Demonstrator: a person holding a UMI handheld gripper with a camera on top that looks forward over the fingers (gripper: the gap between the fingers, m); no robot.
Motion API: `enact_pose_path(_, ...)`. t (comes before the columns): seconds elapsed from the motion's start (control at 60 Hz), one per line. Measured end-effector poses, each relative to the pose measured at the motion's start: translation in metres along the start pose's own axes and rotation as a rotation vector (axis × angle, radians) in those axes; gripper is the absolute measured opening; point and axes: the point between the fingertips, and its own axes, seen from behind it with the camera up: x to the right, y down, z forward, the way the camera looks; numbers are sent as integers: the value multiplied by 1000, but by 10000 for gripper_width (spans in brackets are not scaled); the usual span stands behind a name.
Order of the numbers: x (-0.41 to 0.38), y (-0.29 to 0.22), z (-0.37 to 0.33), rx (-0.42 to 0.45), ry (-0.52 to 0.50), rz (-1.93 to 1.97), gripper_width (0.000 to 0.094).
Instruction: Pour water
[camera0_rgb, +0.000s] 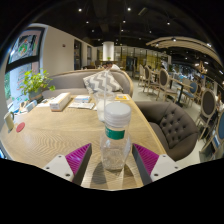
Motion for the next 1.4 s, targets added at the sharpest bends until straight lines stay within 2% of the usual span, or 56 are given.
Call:
enact_pose_path(0.05, -3, 0, 7, 14, -11, -7, 765)
enact_pose_path(0.183, 5, -5, 18, 54, 9, -9, 485)
enact_pose_path(0.383, 3, -8, 23, 63, 11, 28, 409)
enact_pose_path(0.483, 3, -8, 22, 47, 28, 17, 379)
enact_pose_path(0.65, 2, -27, 16, 58, 111, -50, 379)
enact_pose_path(0.883, -47, -123, -22, 144, 272, -298, 377)
enact_pose_path(1.05, -147, -202, -55, 222, 395, -568, 378)
enact_pose_path(1.15, -224, -232, -68, 250, 449, -756, 380)
enact_pose_path(1.283, -335, -248, -69, 269, 490, -1035, 378)
enact_pose_path(1.4, -427, -239, -63, 272, 496, -1299, 377)
